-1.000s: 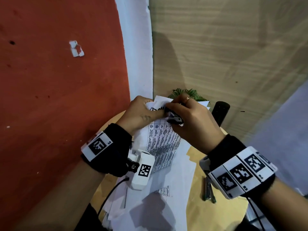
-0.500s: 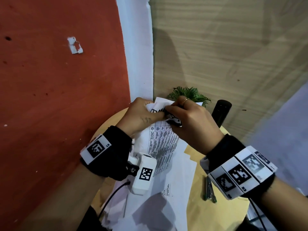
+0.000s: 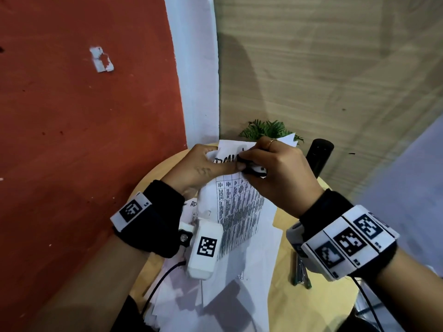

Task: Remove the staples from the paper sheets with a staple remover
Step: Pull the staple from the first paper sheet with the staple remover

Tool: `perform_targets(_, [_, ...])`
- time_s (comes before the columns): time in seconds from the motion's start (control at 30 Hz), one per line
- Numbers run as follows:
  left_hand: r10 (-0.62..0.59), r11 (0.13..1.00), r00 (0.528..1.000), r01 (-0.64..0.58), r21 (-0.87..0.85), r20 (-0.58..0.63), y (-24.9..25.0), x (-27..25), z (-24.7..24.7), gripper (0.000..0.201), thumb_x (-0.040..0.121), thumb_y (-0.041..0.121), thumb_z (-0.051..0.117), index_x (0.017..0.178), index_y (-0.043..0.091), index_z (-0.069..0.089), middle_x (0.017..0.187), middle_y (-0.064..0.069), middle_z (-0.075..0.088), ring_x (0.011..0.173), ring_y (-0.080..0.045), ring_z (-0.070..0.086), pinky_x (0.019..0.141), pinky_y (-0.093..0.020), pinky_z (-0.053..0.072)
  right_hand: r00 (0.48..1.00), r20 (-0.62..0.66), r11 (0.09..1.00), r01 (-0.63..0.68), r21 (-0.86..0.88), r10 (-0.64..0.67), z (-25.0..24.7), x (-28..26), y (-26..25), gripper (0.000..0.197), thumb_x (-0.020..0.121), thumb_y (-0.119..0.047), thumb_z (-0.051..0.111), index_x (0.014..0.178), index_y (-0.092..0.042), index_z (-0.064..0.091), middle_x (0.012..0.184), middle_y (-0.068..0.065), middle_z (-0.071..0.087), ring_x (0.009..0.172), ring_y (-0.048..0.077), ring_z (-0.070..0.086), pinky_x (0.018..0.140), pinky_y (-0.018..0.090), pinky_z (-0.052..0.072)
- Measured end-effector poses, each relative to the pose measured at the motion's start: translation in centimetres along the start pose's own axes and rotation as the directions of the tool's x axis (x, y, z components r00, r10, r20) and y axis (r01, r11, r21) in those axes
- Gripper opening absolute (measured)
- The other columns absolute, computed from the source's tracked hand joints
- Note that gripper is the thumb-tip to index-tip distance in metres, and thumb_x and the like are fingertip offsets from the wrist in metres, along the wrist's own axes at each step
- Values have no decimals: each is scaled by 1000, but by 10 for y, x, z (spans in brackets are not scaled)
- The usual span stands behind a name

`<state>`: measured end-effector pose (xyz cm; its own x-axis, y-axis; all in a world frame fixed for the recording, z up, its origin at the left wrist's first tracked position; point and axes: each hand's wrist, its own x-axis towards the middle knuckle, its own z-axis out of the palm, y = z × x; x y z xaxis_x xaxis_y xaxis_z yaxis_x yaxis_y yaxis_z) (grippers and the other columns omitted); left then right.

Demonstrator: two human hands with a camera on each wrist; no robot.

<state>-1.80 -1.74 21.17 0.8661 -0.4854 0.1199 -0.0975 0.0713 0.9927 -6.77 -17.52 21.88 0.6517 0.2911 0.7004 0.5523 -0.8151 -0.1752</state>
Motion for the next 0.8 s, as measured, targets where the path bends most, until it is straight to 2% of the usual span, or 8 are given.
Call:
perform_targets(0.1, [-30, 998, 999, 31, -53, 29, -2, 1, -2, 17, 77, -3, 64, 90, 8, 68, 77, 3, 73, 73, -9, 68, 67, -19, 53, 996, -8, 988, -86, 127, 88, -2, -3, 3, 24, 68, -12, 70, 91, -8, 73, 81, 7, 65, 69, 28, 65, 57, 39, 54])
perform_targets(0.27, [-32, 995, 998, 37, -90, 52, -2, 3, -2, 18, 77, -1, 64, 94, 2, 66, 77, -1, 73, 71, -13, 69, 64, -21, 53, 983, -19, 950, -171, 261, 183, -7, -5, 8, 30, 64, -12, 79, 94, -9, 74, 83, 4, 68, 75, 9, 59, 69, 20, 47])
perform_targets(0.37, [9, 999, 1000, -9, -48, 6, -5, 4, 3, 17, 74, 5, 68, 91, 3, 67, 77, 0, 72, 72, -12, 68, 67, -21, 53, 977, -41, 941, -187, 281, 207, -7, -7, 11, 32, 62, -12, 81, 93, -9, 74, 82, 3, 68, 75, 9, 60, 70, 22, 47])
perform_targets(0.47, [81, 997, 994, -81, 13, -74, -7, 5, 10, 13, 81, -3, 65, 80, 10, 68, 69, 9, 71, 65, -3, 65, 65, -16, 50, 973, -62, 937, -196, 291, 223, -6, -8, 14, 32, 62, -12, 82, 93, -8, 74, 83, 4, 68, 76, 7, 59, 72, 14, 46])
perform_targets(0.57, [177, 981, 971, -159, 114, -163, -12, 8, 16, 7, 79, 8, 73, 76, 15, 71, 74, 8, 70, 74, -7, 63, 79, -26, 49, 958, -111, 926, -219, 308, 264, -2, -11, 14, 30, 63, -15, 82, 91, -8, 74, 80, 5, 67, 74, 6, 58, 71, 12, 45])
perform_targets(0.6, [198, 975, 963, -173, 142, -185, -13, 9, 18, 8, 75, 19, 75, 74, 12, 72, 75, 2, 68, 75, -11, 60, 78, -30, 48, 951, -135, 924, -226, 309, 278, 0, -12, 14, 29, 63, -15, 82, 90, -8, 74, 79, 5, 67, 73, 7, 58, 70, 13, 45])
perform_targets(0.67, [247, 957, 942, -199, 212, -228, -16, 10, 22, 36, 72, 34, 73, 75, -1, 68, 71, -5, 56, 71, -14, 51, 66, -30, 41, 936, -194, 927, -232, 293, 295, 3, -14, 12, 26, 64, -14, 81, 88, -7, 74, 77, 6, 66, 71, 7, 57, 69, 11, 44])
perform_targets(0.8, [315, 930, 899, -227, 291, -305, -24, 15, 8, 37, 78, 19, 70, 77, -16, 60, 65, -6, 48, 61, -14, 42, 56, -27, 31, 896, -294, 932, -263, 251, 332, 5, -22, 10, 22, 66, -11, 79, 85, -4, 73, 74, 2, 61, 68, 5, 52, 66, 7, 40])
